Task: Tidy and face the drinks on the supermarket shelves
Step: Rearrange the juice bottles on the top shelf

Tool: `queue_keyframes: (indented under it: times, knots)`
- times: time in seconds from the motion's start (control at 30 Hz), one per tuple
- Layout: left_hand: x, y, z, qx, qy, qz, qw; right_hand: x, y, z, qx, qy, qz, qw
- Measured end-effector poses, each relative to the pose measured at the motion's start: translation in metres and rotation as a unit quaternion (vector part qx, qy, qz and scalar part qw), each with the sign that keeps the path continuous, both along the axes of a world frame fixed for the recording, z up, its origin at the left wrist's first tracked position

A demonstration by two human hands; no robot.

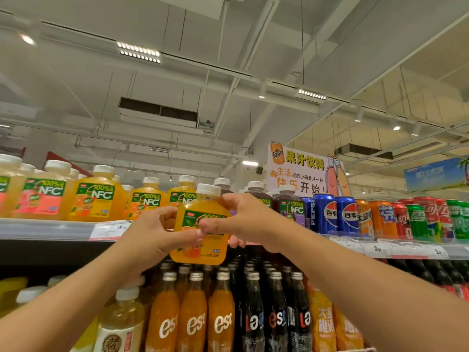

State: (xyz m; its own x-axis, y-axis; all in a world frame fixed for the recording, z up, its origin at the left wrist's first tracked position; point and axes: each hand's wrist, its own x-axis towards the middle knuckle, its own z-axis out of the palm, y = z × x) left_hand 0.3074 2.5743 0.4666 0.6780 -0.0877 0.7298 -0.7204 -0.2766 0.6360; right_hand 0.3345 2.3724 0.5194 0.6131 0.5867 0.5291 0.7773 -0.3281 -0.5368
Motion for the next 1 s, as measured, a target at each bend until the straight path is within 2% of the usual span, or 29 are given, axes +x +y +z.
queue_keyframes:
  times: [0.1,0.2,0.23,0.27,0.33,0.4,0.47,0.63,0.73,0.87,1.0]
  knots:
    - [-0.014,0.024,-0.003,0.024,-0.008,0.016,1.0,-0.009,0.025,0.006,-0.002,-0.005,0.013,1.0]
    - [-0.025,0.069,-0.01,0.077,-0.059,0.139,0.986,-0.015,0.054,0.016,0.01,-0.027,0.006,1.0]
    - [-0.03,0.089,-0.015,0.106,-0.088,0.219,0.966,-0.016,0.064,0.021,0.022,-0.03,0.002,0.999]
    - [-0.035,0.11,-0.02,0.154,-0.12,0.311,0.93,-0.016,0.074,0.026,0.034,-0.035,-0.004,0.999]
    - [-0.044,0.149,-0.032,0.261,-0.166,0.456,0.834,-0.015,0.095,0.036,0.05,-0.05,-0.024,0.997]
    - [-0.049,0.179,-0.042,0.337,-0.162,0.515,0.771,-0.01,0.118,0.045,0.053,-0.06,-0.045,0.996]
    - [-0.051,0.197,-0.05,0.395,-0.14,0.522,0.742,-0.002,0.139,0.051,0.05,-0.059,-0.061,0.995]
    - [-0.05,0.206,-0.046,0.436,-0.139,0.505,0.731,0.021,0.178,0.064,0.01,-0.09,-0.156,0.984]
    - [-0.048,0.208,-0.047,0.424,-0.15,0.504,0.738,0.032,0.185,0.069,-0.01,-0.076,-0.195,0.978]
    - [-0.041,0.206,-0.056,0.387,-0.203,0.518,0.735,0.04,0.186,0.071,-0.06,-0.078,-0.244,0.965]
    - [-0.034,0.205,-0.06,0.371,-0.219,0.533,0.729,0.046,0.189,0.065,-0.092,-0.073,-0.272,0.955]
